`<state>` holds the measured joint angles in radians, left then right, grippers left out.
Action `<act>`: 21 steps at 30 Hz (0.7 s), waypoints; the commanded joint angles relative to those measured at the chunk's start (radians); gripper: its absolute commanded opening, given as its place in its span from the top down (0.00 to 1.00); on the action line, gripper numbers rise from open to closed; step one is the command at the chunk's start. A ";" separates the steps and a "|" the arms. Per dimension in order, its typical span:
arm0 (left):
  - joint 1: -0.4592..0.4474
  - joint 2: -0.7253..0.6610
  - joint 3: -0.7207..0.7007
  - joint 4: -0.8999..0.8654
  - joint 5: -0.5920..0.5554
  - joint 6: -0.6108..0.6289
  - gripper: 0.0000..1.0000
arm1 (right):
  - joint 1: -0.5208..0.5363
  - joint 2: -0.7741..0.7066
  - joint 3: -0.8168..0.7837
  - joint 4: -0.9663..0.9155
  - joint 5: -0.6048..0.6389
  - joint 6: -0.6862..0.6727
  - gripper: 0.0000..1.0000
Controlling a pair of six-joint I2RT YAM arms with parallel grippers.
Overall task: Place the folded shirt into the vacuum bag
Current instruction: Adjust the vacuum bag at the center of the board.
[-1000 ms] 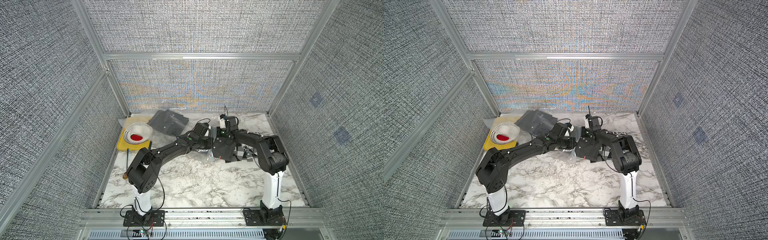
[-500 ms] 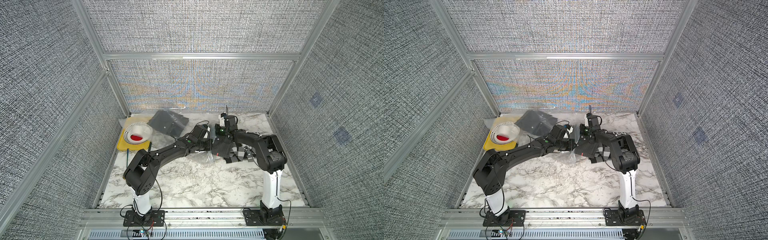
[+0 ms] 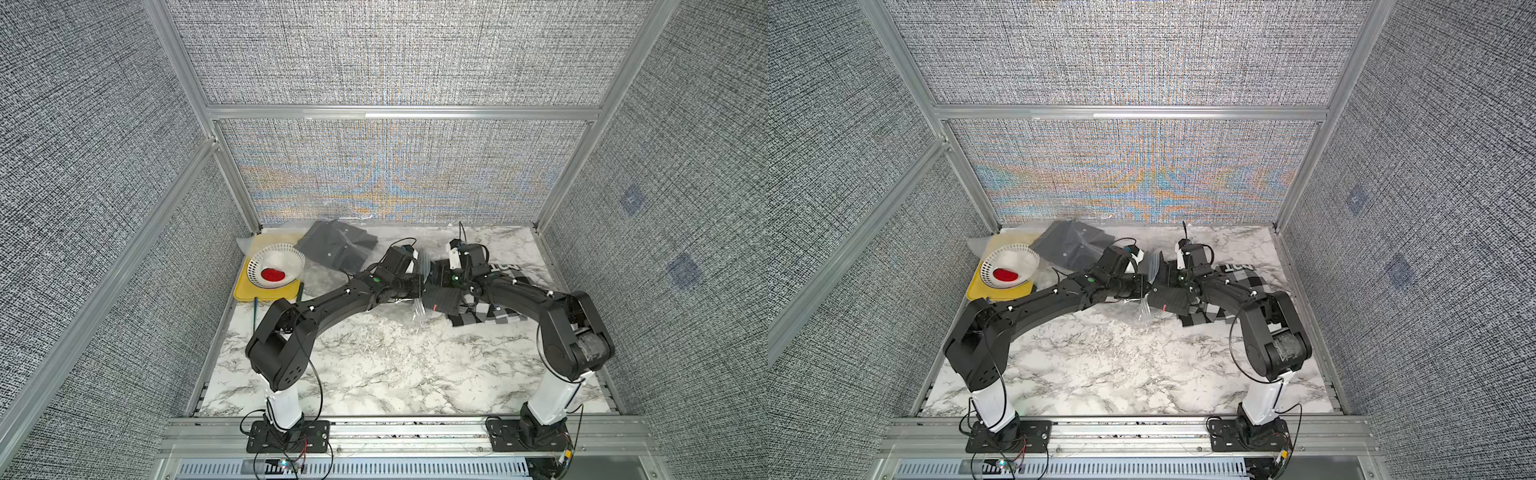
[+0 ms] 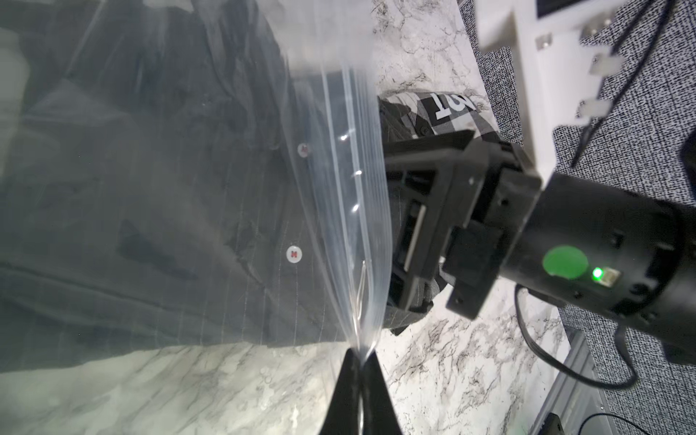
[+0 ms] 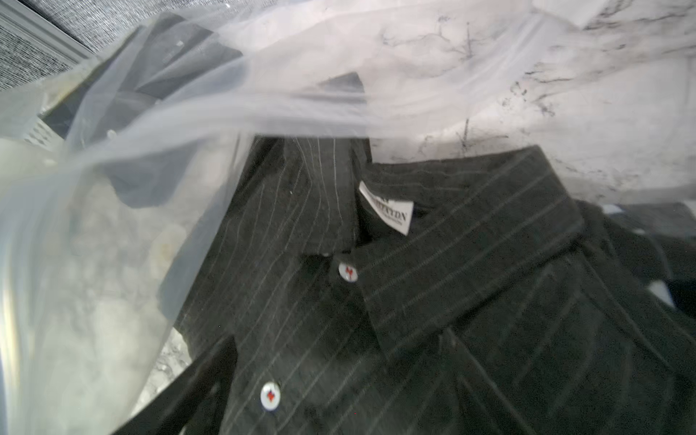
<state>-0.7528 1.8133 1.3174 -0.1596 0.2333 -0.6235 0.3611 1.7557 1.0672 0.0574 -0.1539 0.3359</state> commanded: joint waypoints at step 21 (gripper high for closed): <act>0.060 -0.118 -0.139 0.081 0.017 -0.085 1.00 | 0.141 0.049 -0.121 0.215 -0.128 -0.270 0.27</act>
<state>-0.7025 1.7065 1.1820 -0.1261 0.2363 -0.6857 0.5007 1.8275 0.9779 0.2062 -0.2588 0.0727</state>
